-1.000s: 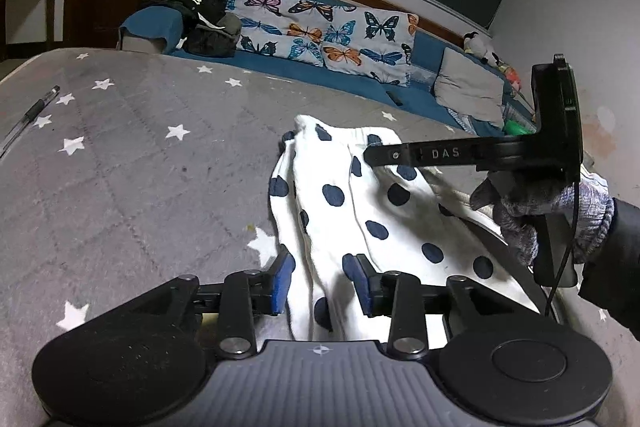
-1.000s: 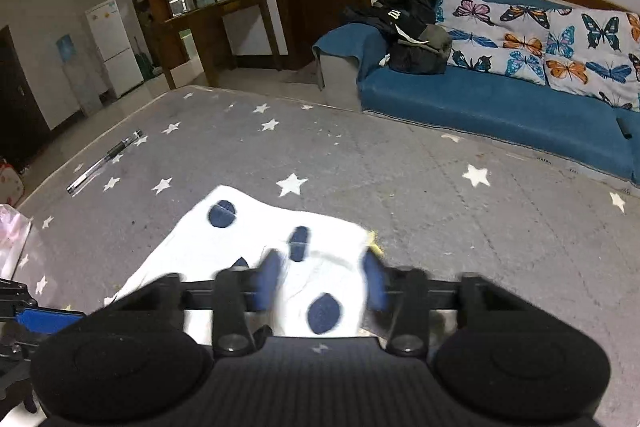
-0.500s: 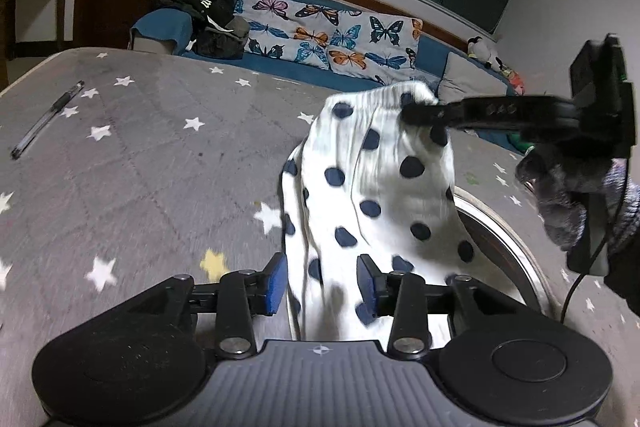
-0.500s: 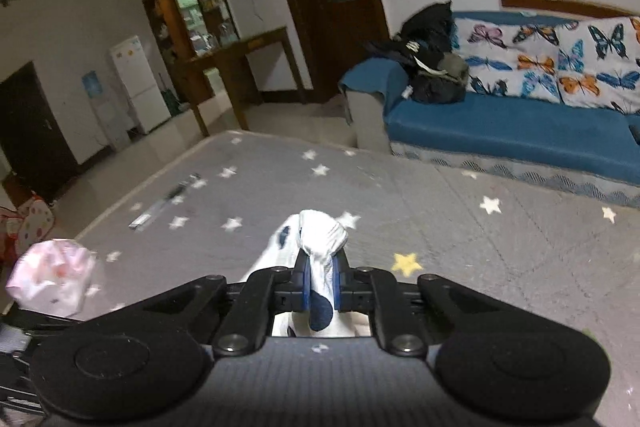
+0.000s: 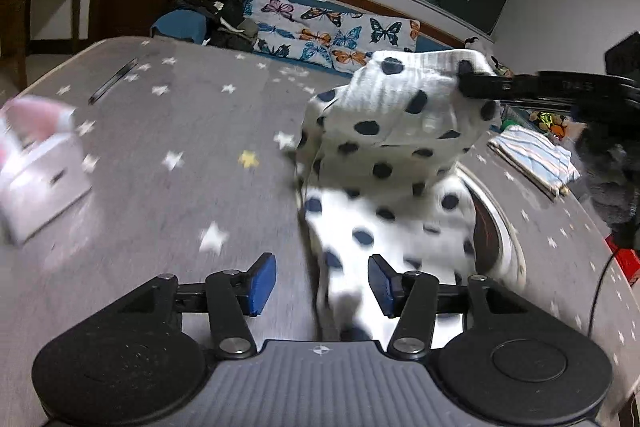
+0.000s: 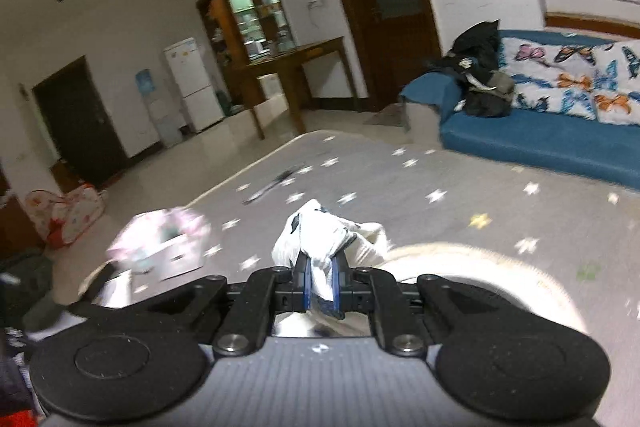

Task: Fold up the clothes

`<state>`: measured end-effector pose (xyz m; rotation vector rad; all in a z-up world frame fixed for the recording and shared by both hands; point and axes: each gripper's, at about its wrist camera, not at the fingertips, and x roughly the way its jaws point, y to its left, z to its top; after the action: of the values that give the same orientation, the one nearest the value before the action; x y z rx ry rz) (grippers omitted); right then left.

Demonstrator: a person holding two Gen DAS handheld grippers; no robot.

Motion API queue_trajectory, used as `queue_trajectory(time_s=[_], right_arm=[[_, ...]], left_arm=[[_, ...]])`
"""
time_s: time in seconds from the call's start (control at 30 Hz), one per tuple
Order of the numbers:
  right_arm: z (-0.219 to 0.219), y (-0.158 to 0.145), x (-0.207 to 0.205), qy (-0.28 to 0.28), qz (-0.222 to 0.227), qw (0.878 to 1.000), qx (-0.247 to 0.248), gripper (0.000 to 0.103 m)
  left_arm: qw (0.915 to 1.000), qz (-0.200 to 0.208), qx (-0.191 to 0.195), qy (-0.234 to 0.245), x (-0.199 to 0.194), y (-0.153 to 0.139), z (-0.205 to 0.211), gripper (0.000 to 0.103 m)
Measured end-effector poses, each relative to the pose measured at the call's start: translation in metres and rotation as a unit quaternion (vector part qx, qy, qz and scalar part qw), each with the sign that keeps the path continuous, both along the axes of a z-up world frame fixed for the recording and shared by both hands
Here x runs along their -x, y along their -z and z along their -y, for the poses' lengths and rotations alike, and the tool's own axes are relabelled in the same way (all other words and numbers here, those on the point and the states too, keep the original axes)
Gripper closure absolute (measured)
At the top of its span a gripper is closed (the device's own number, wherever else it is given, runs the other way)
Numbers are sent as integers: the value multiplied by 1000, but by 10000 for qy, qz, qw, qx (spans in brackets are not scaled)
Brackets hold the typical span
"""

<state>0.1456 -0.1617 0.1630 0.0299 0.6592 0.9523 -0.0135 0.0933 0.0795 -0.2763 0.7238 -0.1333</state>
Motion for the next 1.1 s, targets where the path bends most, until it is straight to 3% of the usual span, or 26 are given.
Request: queue_trajectory(time_s=[0.33, 0.57, 0.6, 0.67, 0.8, 0.87, 1.0, 1.1], right_arm=[[19, -2, 121, -1068, 126, 9940, -203, 94], [20, 32, 196, -2058, 848, 9719, 768, 92], [21, 36, 203, -2152, 917, 9681, 900, 86], [22, 43, 213, -2311, 930, 9623, 1090, 84], [30, 46, 228, -2495, 798, 9581, 1162, 82], [32, 43, 229, -2462, 828, 9581, 1210, 75], [33, 34, 222, -2211, 681, 9673, 1040, 64], [25, 34, 218, -1930, 612, 9738, 1037, 64]], left_arm=[[9988, -111, 210, -439, 52, 11, -17, 47], [9976, 5, 266, -639, 68, 7, -27, 47], [9975, 48, 268, -646, 70, 5, -27, 47], [9974, 134, 281, -650, 72, 0, -28, 47], [9975, 232, 318, -581, 74, -6, -24, 47], [9977, 257, 339, -520, 74, -8, -21, 47], [9980, 306, 382, -398, 76, -11, -15, 47], [9980, 284, 450, -335, 78, -10, -11, 47]])
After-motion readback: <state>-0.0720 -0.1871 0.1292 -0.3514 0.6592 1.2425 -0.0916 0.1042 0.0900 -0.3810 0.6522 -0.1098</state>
